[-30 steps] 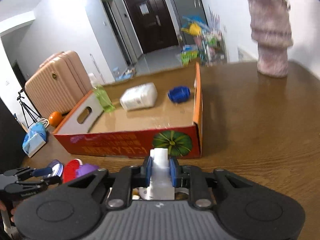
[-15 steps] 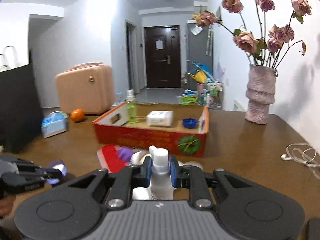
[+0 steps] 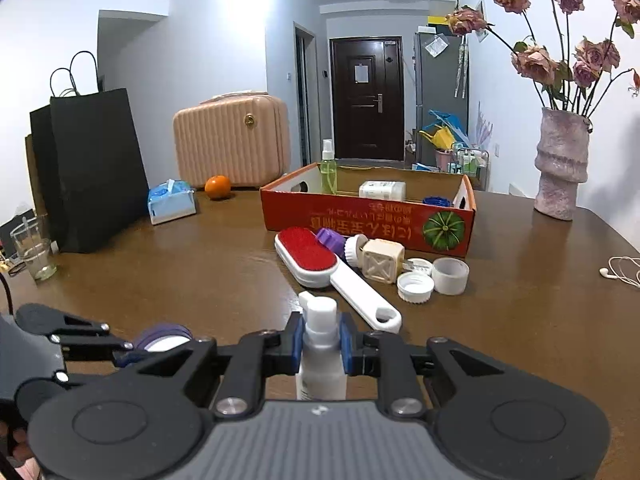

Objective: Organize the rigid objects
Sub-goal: 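Grasp the blue-rimmed jar lid with the left gripper while the right grasps the small white spray bottle, then carry the lid and white spray bottle into the red box and release both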

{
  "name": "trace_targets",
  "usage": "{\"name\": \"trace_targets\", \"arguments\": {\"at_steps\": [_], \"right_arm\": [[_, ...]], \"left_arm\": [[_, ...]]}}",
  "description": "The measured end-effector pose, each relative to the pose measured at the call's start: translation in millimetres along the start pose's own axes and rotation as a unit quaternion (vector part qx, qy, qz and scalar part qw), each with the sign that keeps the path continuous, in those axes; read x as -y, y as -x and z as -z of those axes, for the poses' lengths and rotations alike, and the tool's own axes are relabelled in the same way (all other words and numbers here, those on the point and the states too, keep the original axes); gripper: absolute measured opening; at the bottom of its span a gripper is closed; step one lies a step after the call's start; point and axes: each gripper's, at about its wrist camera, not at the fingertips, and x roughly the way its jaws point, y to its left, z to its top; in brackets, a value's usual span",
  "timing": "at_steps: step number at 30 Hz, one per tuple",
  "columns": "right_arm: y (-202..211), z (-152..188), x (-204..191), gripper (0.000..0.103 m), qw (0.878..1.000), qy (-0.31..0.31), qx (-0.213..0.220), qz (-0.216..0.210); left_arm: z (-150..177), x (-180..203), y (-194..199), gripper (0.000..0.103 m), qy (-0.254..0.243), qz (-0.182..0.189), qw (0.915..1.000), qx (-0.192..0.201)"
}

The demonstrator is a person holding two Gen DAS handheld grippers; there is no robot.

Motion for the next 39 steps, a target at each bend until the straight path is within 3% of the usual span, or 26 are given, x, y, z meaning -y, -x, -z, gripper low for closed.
{"name": "trace_targets", "arguments": {"at_steps": [1,2,5,6,7,12,15,16,17,23,26,29,33,36,39], "right_arm": [[-0.2,2.2,-0.3,0.018,1.000,0.002,-0.003,0.001],[0.0,4.3,-0.1,0.018,1.000,0.003,-0.004,0.003],[-0.7,9.5,-1.2,0.018,1.000,0.006,-0.009,0.003],[-0.7,10.6,-1.6,0.018,1.000,0.008,-0.009,0.003],[0.1,12.0,-2.4,0.018,1.000,0.012,-0.006,0.003],[4.5,16.9,-6.0,0.019,1.000,0.027,-0.012,0.007],[5.0,20.7,-7.0,0.021,0.999,0.033,-0.015,0.009],[5.1,21.1,-7.4,0.021,0.999,0.034,-0.015,0.009],[5.7,21.2,-7.6,0.019,0.999,0.034,-0.013,0.011],[3.7,13.7,-3.1,0.018,0.999,0.028,-0.016,0.007],[2.7,-1.9,6.0,0.018,1.000,0.026,0.009,0.007],[-10.6,-34.3,23.5,0.018,0.999,0.031,0.032,0.014],[-53.7,-102.4,54.7,0.018,0.998,0.027,0.055,0.024],[-116.9,-159.3,81.0,0.018,0.998,0.018,0.049,0.037],[-202.6,-205.2,105.6,0.018,0.998,0.000,0.023,0.065]], "left_arm": [[-0.1,-0.2,0.9,0.039,0.001,0.003,1.0000,-0.001],[-0.5,-1.2,3.0,0.060,0.000,0.005,1.0000,0.003],[-0.4,-6.5,12.5,0.071,0.009,-0.014,0.9995,0.028],[-0.4,-9.8,14.7,0.080,0.011,-0.020,0.9993,0.032],[0.1,-13.0,14.4,0.082,0.016,-0.024,0.9991,0.031],[1.9,-22.6,-1.6,0.083,0.038,-0.049,0.9981,-0.006],[2.6,-28.0,-8.9,0.083,0.056,-0.031,0.9976,-0.027],[2.4,-30.1,-12.0,0.080,0.067,-0.021,0.9968,-0.037],[2.9,-32.3,-14.4,0.067,0.080,-0.014,0.9956,-0.047],[0.8,-37.9,-13.4,0.067,0.106,-0.009,0.9937,-0.035],[-13.3,-43.8,-11.5,0.067,0.111,-0.005,0.9937,-0.014],[-47.4,-58.5,-18.1,0.067,0.102,0.003,0.9947,0.017],[-122.0,-92.8,-58.5,0.067,0.079,0.001,0.9960,0.041],[-180.6,-117.9,-111.7,0.067,0.070,-0.008,0.9971,0.030],[-233.1,-138.9,-189.1,0.067,0.086,-0.035,0.9955,-0.017]]}}
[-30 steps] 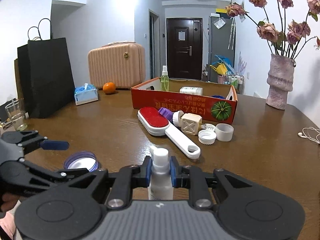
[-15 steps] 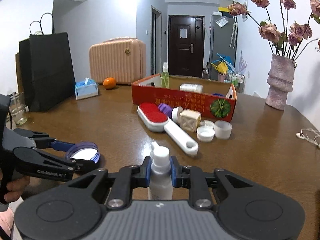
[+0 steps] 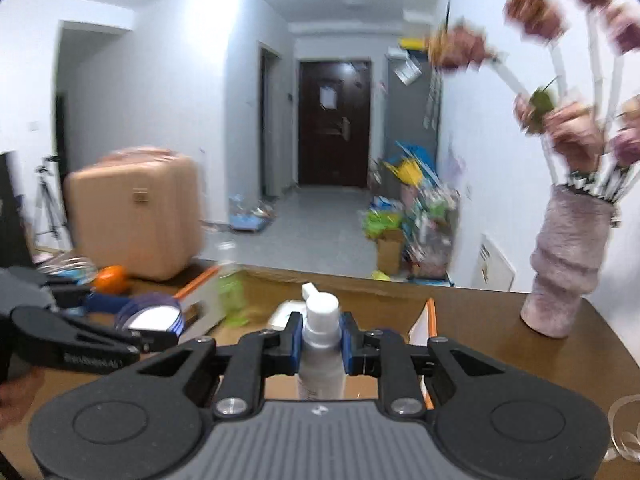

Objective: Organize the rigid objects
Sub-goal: 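Carry the lid and white spray bottle into the red box and release both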

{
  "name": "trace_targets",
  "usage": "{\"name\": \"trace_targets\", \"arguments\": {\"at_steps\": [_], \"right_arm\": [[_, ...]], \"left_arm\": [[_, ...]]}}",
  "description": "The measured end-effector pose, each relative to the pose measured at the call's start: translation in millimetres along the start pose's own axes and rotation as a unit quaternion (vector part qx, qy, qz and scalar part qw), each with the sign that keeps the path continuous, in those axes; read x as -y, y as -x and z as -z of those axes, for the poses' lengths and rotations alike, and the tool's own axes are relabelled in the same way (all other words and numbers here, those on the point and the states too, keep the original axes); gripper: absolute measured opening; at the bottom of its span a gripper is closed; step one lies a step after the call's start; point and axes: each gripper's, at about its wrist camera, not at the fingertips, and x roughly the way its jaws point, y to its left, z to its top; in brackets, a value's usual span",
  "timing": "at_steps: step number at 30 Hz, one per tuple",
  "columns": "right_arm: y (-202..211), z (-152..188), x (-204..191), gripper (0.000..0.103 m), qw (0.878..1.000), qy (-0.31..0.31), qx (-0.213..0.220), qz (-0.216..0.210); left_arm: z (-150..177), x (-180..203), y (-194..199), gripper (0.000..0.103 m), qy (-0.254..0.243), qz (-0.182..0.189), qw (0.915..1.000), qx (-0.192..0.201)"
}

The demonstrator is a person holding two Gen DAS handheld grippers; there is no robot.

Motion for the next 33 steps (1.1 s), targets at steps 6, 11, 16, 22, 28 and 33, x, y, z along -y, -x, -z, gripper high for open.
{"name": "trace_targets", "arguments": {"at_steps": [6,11,16,22,28,33], "right_arm": [[-135.8,-29.9,20.2,0.018,0.995,-0.048,-0.079,0.030],[-195.1,-30.4,31.8,0.019,0.992,-0.062,-0.107,0.039],[-209.8,-21.1,27.2,0.021,0.992,-0.049,-0.108,0.037],[-198.5,-23.5,21.9,0.037,0.993,-0.046,-0.105,0.034],[-143.9,-47.5,15.7,0.041,0.995,-0.031,-0.082,0.045],[-73.2,-62.9,11.6,0.044,0.996,-0.015,-0.077,0.049]], "left_arm": [[-50.3,8.5,-125.1,0.068,-0.038,-0.025,0.9950,-0.089],[-48.4,9.1,-167.9,0.078,-0.073,-0.033,0.9904,-0.113],[-50.5,0.2,-171.5,0.083,-0.058,-0.014,0.9928,-0.104],[-49.7,-0.7,-161.4,0.083,-0.055,-0.023,0.9930,-0.102],[-58.7,-4.7,-112.9,0.085,-0.049,-0.027,0.9950,-0.083],[-63.4,-14.6,-38.1,0.092,-0.024,-0.035,0.9979,-0.048]]}}
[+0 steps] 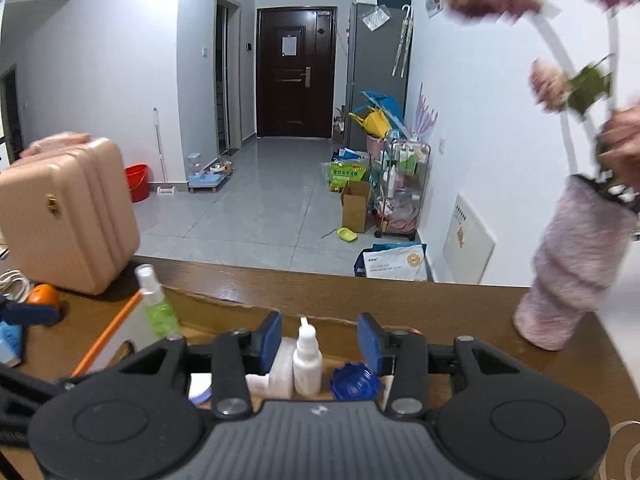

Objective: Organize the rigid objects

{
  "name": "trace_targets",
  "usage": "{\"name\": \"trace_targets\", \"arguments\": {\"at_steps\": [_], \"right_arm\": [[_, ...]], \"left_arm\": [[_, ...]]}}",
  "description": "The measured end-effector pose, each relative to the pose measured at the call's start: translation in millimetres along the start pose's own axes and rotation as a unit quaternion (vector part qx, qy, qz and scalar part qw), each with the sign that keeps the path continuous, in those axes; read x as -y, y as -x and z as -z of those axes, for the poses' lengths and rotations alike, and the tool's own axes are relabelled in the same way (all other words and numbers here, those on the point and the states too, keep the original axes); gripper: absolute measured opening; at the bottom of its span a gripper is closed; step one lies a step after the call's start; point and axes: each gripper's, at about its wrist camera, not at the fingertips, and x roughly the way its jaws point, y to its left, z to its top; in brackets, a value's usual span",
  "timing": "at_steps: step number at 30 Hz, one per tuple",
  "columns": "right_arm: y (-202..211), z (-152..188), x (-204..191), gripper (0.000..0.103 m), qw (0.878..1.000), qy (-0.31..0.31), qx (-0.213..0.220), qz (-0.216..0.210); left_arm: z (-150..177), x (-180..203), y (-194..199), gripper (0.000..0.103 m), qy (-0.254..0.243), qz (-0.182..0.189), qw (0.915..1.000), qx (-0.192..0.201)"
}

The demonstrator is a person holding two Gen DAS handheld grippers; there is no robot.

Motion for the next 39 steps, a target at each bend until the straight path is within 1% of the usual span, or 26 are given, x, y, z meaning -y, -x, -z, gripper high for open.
{"name": "trace_targets", "arguments": {"at_steps": [4,6,9,12,15,17,21,25,27,29,31,34,35,36,37,39], "right_arm": [[62.0,11.4,6.7,0.047,1.000,0.007,0.001,-0.004],[90.8,21.2,8.4,0.047,1.000,0.013,-0.003,-0.010],[131.7,39.3,6.4,0.050,0.999,0.029,-0.007,-0.018],[172.3,60.1,3.9,0.055,0.999,0.038,0.000,-0.028],[202.1,82.3,-2.5,0.058,0.998,0.043,0.002,-0.042],[220.4,101.4,-8.2,0.061,0.998,0.046,0.007,-0.050],[250.0,144.3,-16.7,0.067,0.996,0.050,0.024,-0.064],[271.5,189.7,-24.6,0.069,0.996,0.035,0.038,-0.074],[281.7,213.5,-27.6,0.073,0.995,0.034,0.052,-0.072],[292.7,239.3,-30.6,0.073,0.995,0.022,0.061,-0.075],[301.7,266.2,-31.4,0.074,0.994,0.004,0.069,-0.080],[313.5,302.8,-39.3,0.074,0.995,-0.009,0.082,-0.061],[316.8,316.6,-42.5,0.075,0.995,-0.018,0.084,-0.054],[318.6,328.2,-45.0,0.075,0.995,-0.030,0.085,-0.050],[318.1,338.6,-46.9,0.075,0.994,-0.040,0.084,-0.056],[309.8,350.4,-51.3,0.075,0.995,-0.040,0.058,-0.073]], "left_arm": [[16.9,-5.3,55.2,0.092,0.008,-0.013,0.9998,0.011],[26.9,-10.0,86.1,0.095,0.018,-0.013,0.9995,0.022],[45.9,-14.7,135.5,0.099,0.039,-0.007,0.9984,0.040],[65.8,-12.8,177.2,0.100,0.040,-0.007,0.9975,0.059],[90.5,-8.6,212.2,0.102,0.043,-0.004,0.9959,0.079],[107.5,-5.3,228.5,0.103,0.049,0.002,0.9947,0.091],[147.9,2.4,247.1,0.103,0.058,0.012,0.9925,0.107],[193.9,9.8,258.2,0.103,0.077,-0.011,0.9901,0.117],[219.7,14.4,264.7,0.103,0.081,-0.010,0.9884,0.128],[247.6,16.7,270.4,0.103,0.082,-0.007,0.9873,0.136],[275.5,24.5,273.0,0.103,0.072,-0.012,0.9884,0.133],[310.1,39.0,275.2,0.103,0.054,-0.040,0.9879,0.139],[320.4,42.5,275.9,0.103,0.053,-0.043,0.9878,0.140],[330.5,45.7,276.7,0.103,0.057,-0.043,0.9879,0.138],[339.3,48.4,277.2,0.103,0.066,-0.040,0.9880,0.133],[353.4,52.3,276.4,0.103,0.079,-0.026,0.9884,0.127]]}}
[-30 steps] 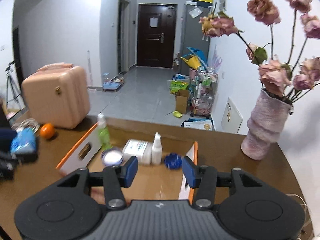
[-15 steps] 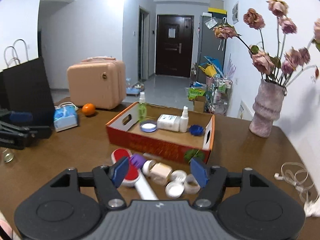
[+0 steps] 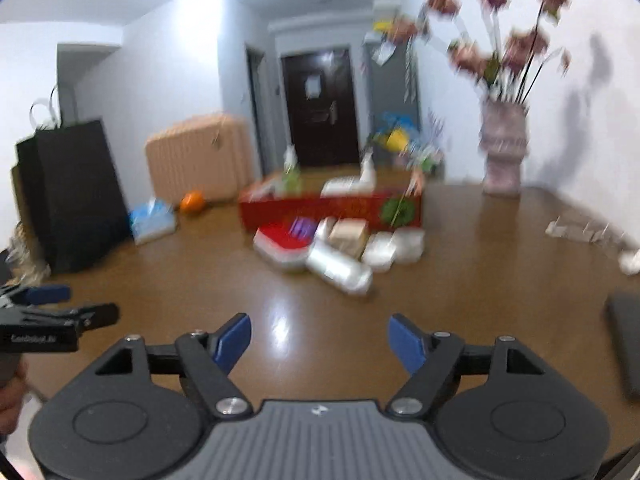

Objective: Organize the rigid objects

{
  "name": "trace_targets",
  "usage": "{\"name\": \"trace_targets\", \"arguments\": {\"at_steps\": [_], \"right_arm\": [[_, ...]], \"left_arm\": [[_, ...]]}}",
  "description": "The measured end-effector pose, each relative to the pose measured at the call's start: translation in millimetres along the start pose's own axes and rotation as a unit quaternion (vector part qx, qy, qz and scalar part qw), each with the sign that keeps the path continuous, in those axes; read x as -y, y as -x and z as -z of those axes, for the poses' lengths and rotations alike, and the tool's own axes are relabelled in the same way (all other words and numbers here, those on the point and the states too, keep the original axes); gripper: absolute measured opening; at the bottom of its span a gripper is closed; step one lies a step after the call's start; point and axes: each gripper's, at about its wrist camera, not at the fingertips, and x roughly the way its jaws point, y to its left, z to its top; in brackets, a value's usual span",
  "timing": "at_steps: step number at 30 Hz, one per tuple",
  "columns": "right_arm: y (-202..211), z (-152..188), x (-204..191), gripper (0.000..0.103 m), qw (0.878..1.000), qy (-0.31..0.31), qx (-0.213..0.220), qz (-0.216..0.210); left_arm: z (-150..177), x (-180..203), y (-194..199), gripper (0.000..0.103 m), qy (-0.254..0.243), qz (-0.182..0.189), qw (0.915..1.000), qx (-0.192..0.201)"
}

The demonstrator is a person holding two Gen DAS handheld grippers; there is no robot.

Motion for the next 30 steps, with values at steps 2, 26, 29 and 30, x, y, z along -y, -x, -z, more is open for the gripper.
{"name": "trace_targets", "arguments": {"at_steps": [2,26,29,30], "right_arm": [[-8.6,4.8,-2.5,0.074,1.000,0.015,-0.011,0.011],[-162.5,-52.2,37.7,0.026,0.998,0.014,-0.062,0.012],[-174.6,-60.1,53.2,0.025,0.997,0.006,-0.064,0.053],[-177.2,-62.8,58.6,0.025,0.997,0.004,-0.063,0.052]], "left_arm": [[6.0,4.4,-5.2,0.103,-0.010,0.010,0.9997,-0.022],[-86.3,6.3,-187.1,0.103,-0.056,0.044,0.9961,-0.053],[-95.1,2.0,-224.5,0.103,-0.053,0.036,0.9955,-0.069],[-95.6,-0.7,-232.5,0.101,-0.044,0.039,0.9958,-0.070]]}}
